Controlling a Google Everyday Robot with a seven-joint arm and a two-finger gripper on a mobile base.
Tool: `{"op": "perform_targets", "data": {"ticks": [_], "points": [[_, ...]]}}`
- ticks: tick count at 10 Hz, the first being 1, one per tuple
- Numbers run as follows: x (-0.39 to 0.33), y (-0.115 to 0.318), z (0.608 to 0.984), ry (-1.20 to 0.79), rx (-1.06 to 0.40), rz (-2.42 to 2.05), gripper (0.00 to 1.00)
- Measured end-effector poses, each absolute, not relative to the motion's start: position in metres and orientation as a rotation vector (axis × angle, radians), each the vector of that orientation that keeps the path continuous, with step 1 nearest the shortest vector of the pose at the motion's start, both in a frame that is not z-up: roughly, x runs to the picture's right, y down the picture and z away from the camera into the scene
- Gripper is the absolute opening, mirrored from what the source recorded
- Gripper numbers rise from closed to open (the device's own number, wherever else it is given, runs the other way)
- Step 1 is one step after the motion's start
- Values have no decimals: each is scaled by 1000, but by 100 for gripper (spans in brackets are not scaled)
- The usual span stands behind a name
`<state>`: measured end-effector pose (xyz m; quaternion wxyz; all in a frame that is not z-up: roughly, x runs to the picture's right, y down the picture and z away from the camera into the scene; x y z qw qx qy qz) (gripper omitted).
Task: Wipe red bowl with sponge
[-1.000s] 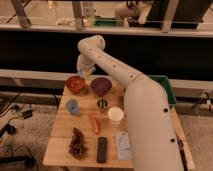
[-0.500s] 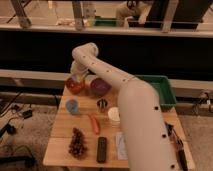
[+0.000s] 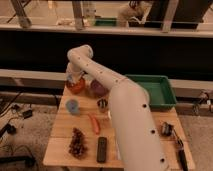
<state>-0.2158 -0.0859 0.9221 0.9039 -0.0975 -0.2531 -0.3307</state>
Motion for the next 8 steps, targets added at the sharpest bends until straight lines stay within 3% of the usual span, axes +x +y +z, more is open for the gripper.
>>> {"op": "perform_targets", "data": {"ticks": [8], "points": [[-199,-79,958,-509,-240,-667,9]]}}
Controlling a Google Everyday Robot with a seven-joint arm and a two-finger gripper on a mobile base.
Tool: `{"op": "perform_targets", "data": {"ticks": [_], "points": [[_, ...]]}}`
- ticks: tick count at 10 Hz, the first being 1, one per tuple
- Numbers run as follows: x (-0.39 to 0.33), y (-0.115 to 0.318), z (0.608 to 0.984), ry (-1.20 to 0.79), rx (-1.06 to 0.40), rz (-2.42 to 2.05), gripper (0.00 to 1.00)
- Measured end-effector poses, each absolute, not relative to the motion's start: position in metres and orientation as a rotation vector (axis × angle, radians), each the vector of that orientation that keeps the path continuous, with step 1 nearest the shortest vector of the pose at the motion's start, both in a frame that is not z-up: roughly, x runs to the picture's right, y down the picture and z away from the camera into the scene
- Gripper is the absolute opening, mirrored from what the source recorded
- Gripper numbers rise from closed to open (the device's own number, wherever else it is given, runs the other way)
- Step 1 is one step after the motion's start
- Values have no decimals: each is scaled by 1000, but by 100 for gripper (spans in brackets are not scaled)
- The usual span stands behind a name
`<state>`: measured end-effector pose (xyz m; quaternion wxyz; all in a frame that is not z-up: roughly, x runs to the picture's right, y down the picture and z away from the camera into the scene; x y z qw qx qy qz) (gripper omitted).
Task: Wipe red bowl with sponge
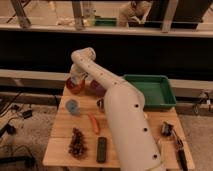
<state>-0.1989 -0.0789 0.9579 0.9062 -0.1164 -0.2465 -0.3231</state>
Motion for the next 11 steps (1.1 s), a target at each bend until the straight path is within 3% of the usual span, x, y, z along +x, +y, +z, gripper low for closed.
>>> {"op": "perform_targets", "data": {"ticks": [11], "points": [[-219,-87,989,-509,-270,-684,9]]}}
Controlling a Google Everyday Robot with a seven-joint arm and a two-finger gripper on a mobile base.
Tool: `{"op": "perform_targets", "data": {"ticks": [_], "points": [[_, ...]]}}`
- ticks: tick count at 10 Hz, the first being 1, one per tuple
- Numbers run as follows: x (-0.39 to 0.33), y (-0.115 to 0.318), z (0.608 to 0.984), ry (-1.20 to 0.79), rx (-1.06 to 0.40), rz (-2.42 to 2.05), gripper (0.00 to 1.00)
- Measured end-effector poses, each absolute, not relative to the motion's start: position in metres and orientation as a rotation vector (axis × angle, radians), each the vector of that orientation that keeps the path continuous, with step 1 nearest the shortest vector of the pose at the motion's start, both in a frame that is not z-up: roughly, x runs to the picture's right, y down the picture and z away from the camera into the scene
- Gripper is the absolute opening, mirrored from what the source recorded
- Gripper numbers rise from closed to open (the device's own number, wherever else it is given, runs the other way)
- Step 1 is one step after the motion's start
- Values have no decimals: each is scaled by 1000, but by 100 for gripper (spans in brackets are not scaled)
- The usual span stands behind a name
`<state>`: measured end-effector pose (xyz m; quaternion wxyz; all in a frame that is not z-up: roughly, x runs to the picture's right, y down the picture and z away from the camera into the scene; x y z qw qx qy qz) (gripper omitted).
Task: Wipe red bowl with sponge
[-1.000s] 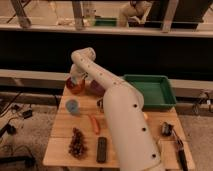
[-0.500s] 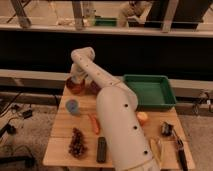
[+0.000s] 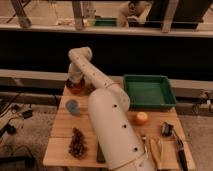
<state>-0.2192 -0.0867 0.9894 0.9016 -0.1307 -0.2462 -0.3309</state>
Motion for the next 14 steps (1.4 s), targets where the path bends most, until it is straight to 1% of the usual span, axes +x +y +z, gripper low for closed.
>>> {"op": "perform_targets", "data": {"ticks": [4,7,14], "points": [[-244,-86,984,-538,-260,-715,9],[-245,-83,974,-549,-252,-732,9],[-240,-65,931,-564,-251,-737,9]]}}
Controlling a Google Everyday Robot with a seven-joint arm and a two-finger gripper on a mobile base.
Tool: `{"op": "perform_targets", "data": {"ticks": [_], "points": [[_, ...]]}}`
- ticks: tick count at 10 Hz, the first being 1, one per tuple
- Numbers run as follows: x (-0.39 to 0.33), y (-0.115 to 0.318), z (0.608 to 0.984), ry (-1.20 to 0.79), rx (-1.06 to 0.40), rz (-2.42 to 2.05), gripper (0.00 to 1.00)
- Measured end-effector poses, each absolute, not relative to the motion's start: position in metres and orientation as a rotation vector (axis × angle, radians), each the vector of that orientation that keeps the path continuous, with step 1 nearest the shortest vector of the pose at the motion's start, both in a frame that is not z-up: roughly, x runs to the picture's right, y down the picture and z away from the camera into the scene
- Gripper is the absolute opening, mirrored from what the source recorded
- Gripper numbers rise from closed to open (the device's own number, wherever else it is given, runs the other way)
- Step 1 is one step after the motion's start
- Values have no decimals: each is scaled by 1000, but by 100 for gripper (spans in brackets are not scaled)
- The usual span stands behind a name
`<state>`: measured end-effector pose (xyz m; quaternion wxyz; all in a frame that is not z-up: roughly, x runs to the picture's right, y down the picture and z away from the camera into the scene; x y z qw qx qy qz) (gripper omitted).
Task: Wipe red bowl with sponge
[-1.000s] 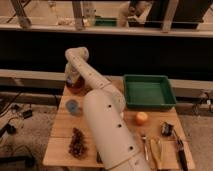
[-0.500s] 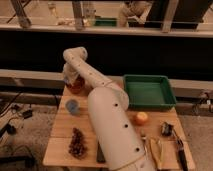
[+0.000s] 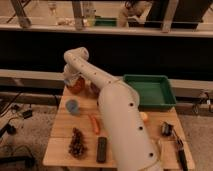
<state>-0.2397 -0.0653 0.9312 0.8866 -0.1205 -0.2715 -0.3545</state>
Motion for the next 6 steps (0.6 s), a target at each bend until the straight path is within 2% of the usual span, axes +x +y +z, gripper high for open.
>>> {"op": "perform_targets", "data": {"ticks": [6], "points": [[-213,-48,912,-550,-278,-709,9]]}}
